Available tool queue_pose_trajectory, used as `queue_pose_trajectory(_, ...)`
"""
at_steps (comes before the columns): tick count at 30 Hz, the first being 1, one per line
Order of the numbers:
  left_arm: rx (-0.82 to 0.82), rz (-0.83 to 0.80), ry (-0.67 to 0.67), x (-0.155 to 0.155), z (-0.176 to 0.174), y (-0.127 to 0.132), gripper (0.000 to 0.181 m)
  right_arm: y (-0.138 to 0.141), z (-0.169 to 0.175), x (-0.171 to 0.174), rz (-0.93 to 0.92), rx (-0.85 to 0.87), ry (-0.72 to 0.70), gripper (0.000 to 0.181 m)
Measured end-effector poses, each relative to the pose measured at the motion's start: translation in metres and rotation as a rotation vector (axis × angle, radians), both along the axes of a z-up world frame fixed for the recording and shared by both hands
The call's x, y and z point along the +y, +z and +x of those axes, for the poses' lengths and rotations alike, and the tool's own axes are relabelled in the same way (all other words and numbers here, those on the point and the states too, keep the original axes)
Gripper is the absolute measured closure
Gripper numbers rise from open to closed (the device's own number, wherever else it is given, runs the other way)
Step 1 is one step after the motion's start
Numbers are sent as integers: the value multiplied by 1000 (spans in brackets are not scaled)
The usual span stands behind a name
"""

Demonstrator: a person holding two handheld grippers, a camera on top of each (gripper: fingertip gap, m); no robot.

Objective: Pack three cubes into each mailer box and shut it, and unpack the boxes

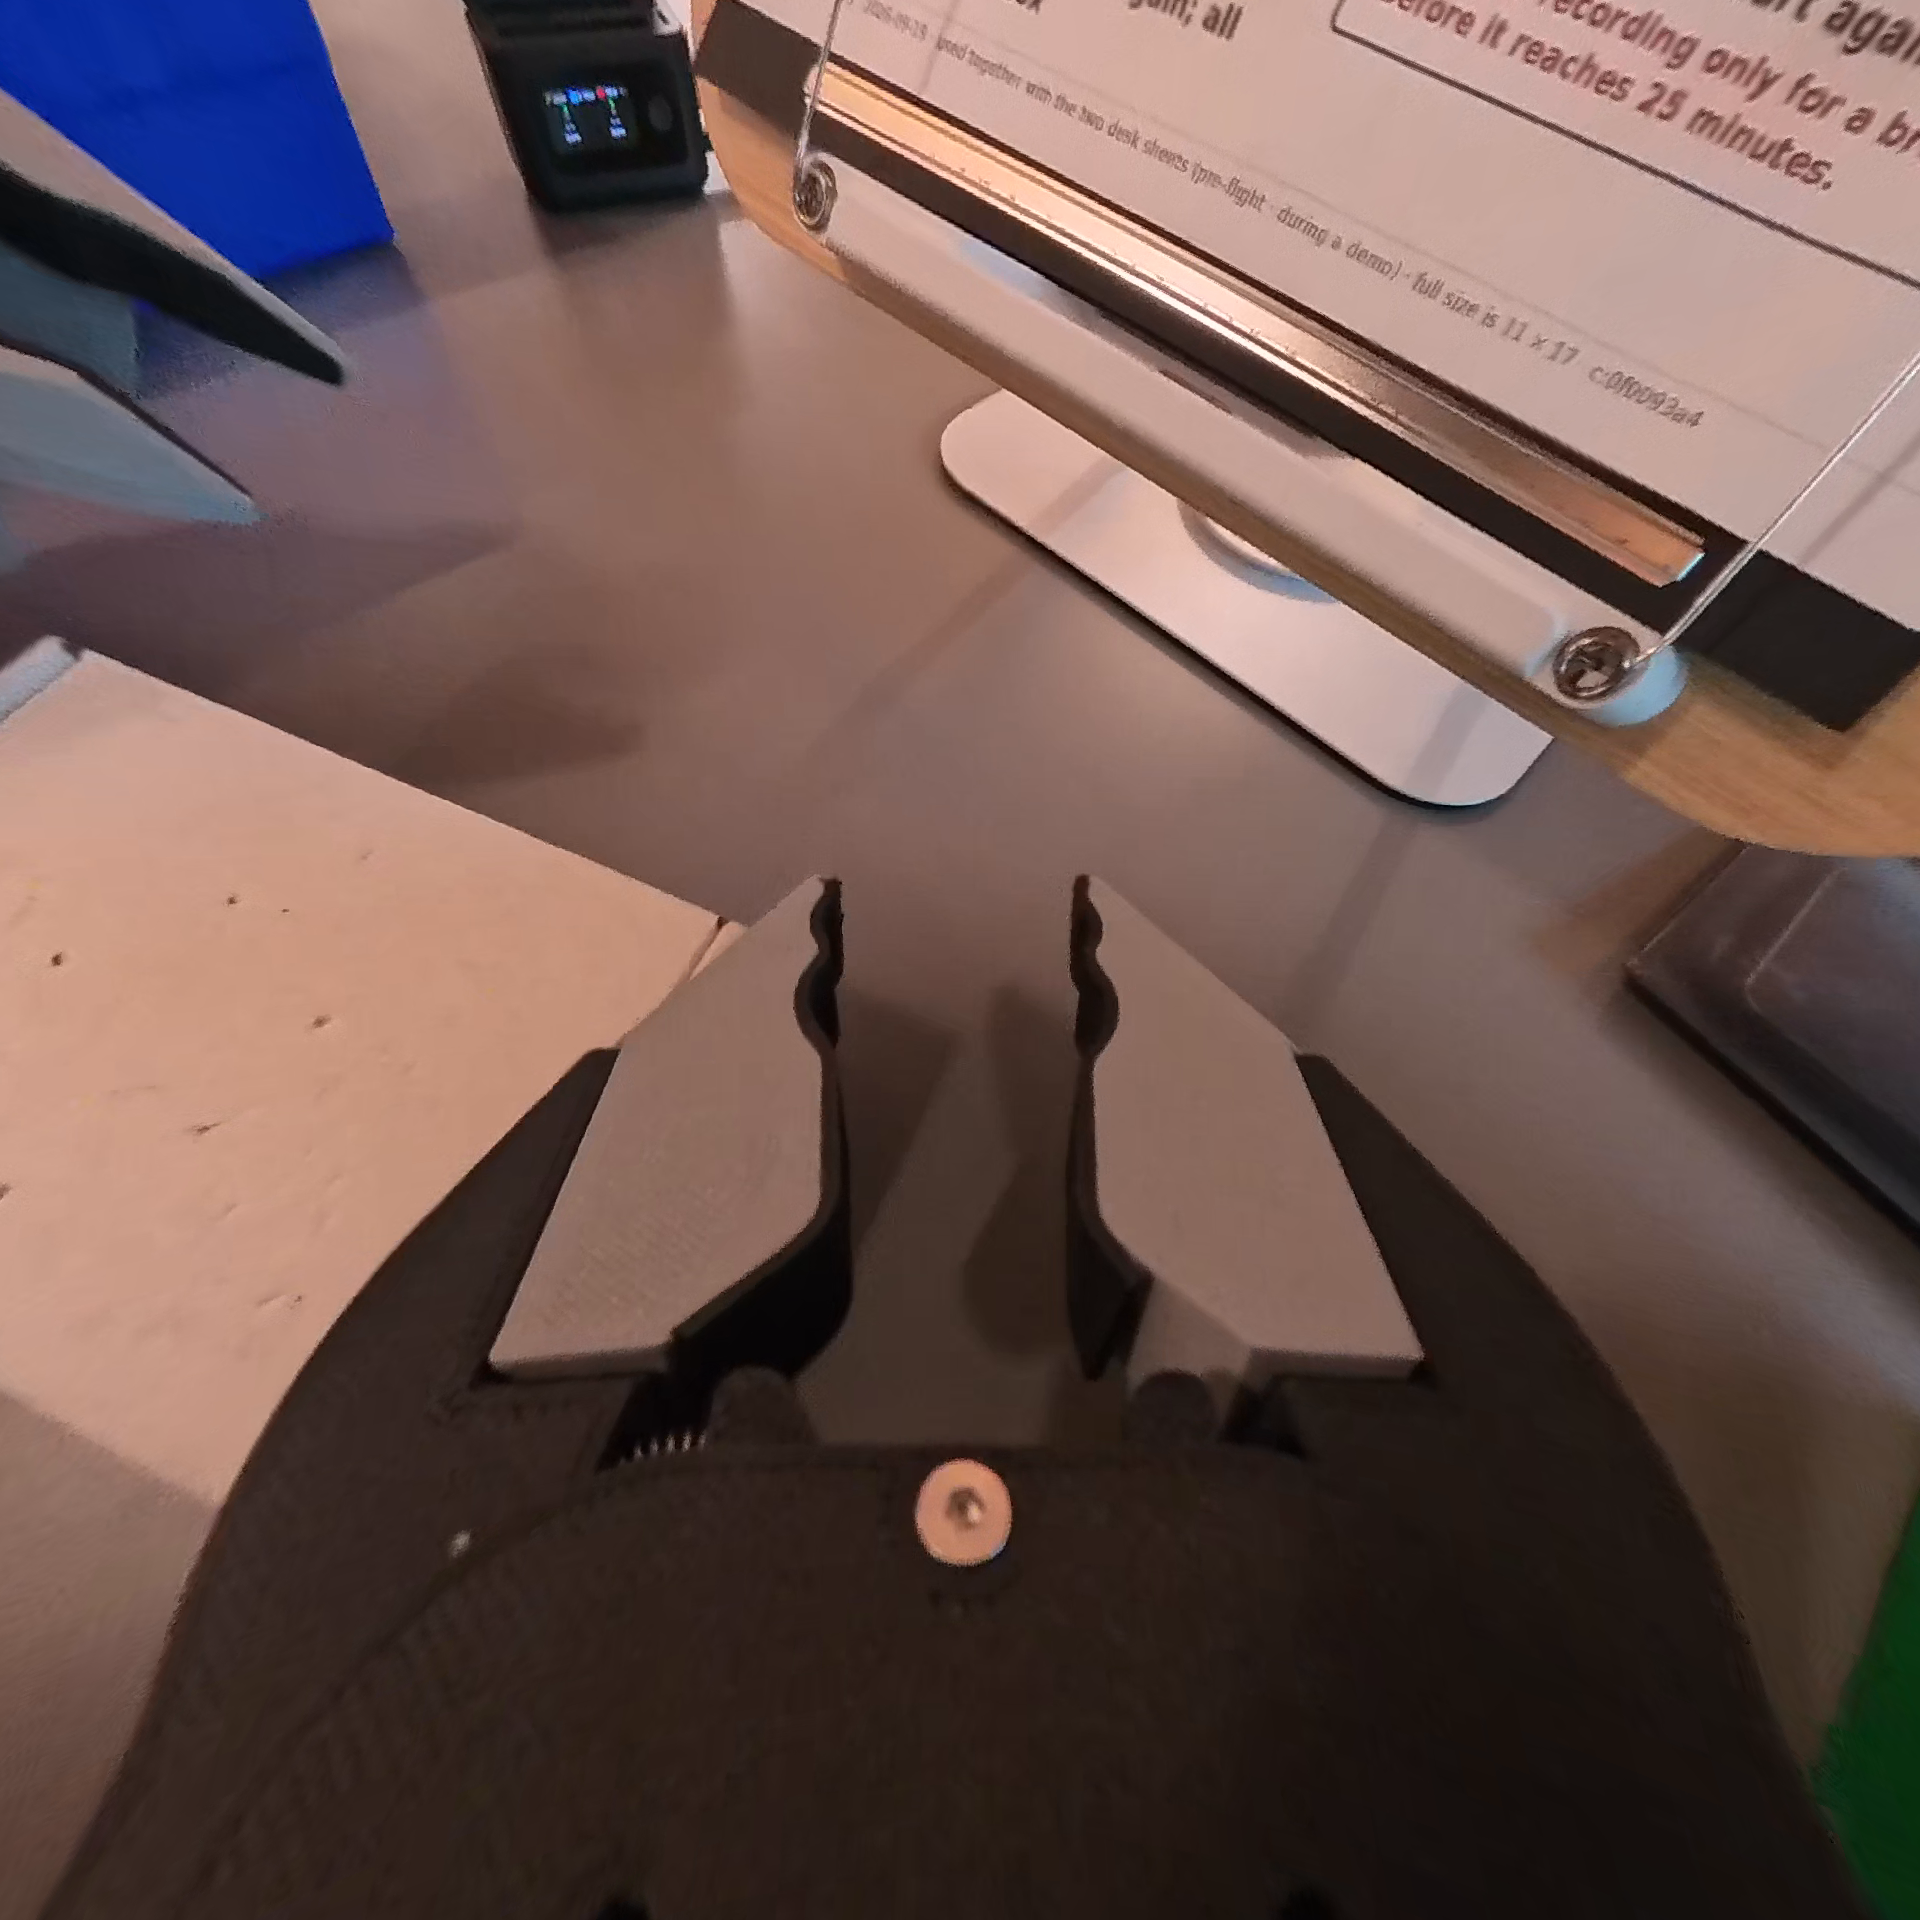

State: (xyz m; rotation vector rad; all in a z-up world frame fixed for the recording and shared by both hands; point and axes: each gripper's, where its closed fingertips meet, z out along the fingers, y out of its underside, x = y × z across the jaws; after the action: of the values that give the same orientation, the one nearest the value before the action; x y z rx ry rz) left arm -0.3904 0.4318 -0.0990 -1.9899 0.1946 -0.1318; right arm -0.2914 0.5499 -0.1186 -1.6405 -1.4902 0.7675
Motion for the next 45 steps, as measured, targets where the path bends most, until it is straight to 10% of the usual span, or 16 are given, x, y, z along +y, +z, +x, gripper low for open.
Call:
queue_pose_trajectory(10,344,-93,-305,-39,24,-16,180,-31,31,-11,-11,-291,106,149)
queue_pose_trajectory(24,88,-331,-1001,-140,119,-37,181,-46,53,-32,21,-493,157,175)
queue_pose_trajectory(32,379,-162,-614,-70,76,-37,181,-36,61,-113,-261,-470,524,181)
queue_pose_trajectory(45,415,-301,-496,-52,59,-71,172,-27,77,-69,-230,-467,351,181)
